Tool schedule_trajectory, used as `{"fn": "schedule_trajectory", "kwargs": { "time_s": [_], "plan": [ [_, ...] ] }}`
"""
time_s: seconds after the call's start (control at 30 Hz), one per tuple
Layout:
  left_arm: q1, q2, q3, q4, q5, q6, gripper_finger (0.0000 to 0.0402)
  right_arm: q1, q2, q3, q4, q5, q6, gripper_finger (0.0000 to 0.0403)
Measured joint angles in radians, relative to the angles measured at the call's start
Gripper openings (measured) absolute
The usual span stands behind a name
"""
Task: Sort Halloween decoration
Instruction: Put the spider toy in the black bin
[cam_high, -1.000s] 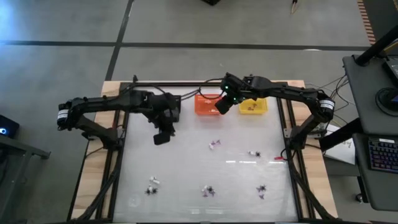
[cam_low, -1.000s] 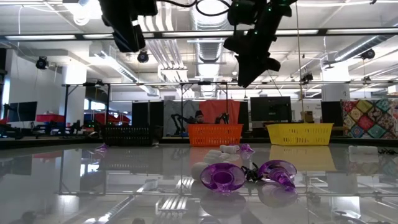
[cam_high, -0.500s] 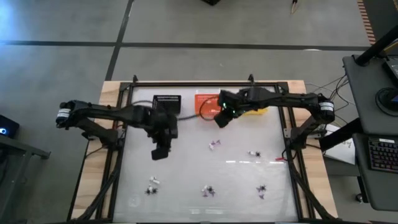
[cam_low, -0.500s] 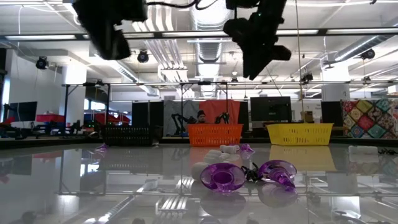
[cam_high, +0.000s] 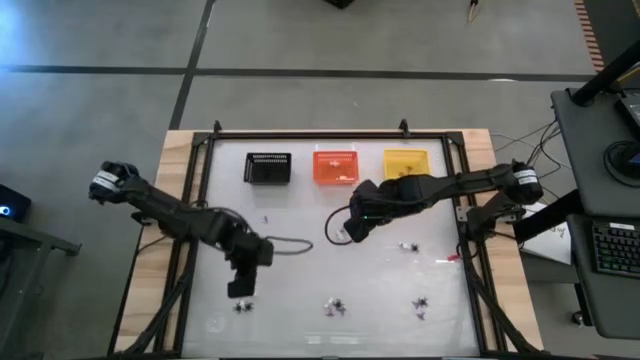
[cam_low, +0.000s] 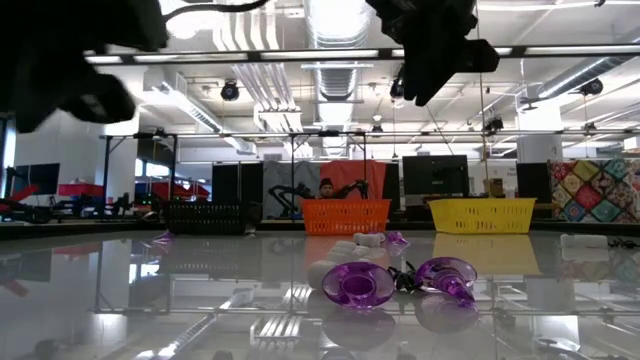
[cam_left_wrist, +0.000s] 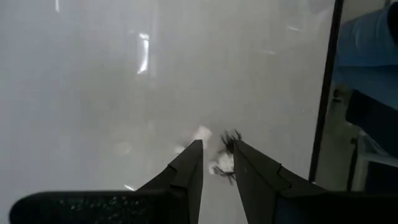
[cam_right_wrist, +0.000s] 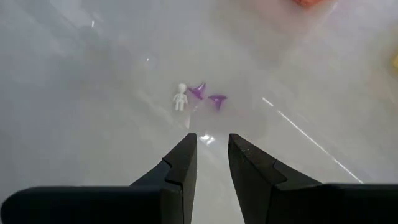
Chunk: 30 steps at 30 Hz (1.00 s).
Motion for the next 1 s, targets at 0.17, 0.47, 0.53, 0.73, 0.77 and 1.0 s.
{"fn": "schedule_trajectory", "kwargs": {
  "time_s": [0.17,0.47,0.53,0.73,0.77,1.0],
  "plan": [
    [-0.113,0.002,-0.064,0.098,-0.023,-0.111,0.0072,0.033,0.0,0.0,0.0,0.003,0.051,0.0084],
    [-0.209,0.002,-0.165,0.289,-0.027,-0.26,0.0072,0.047,0.0,0.0,0.004,0.025,0.096,0.0084],
    [-0.224,0.002,-0.179,0.299,-0.027,-0.282,0.0072,0.047,0.0,0.0,0.008,0.025,0.099,0.0084],
    [-0.254,0.002,-0.198,0.33,-0.059,-0.325,0.0072,0.047,0.0,0.0,0.017,0.025,0.1,0.0084],
    [-0.257,0.002,-0.202,0.338,-0.068,-0.327,0.0072,0.047,0.0,0.0,0.017,0.025,0.101,0.0084],
    [-0.257,0.071,-0.22,0.4,-0.078,-0.347,0.0072,0.048,0.0,0.0,0.022,0.025,0.103,0.0084]
  ]
}}
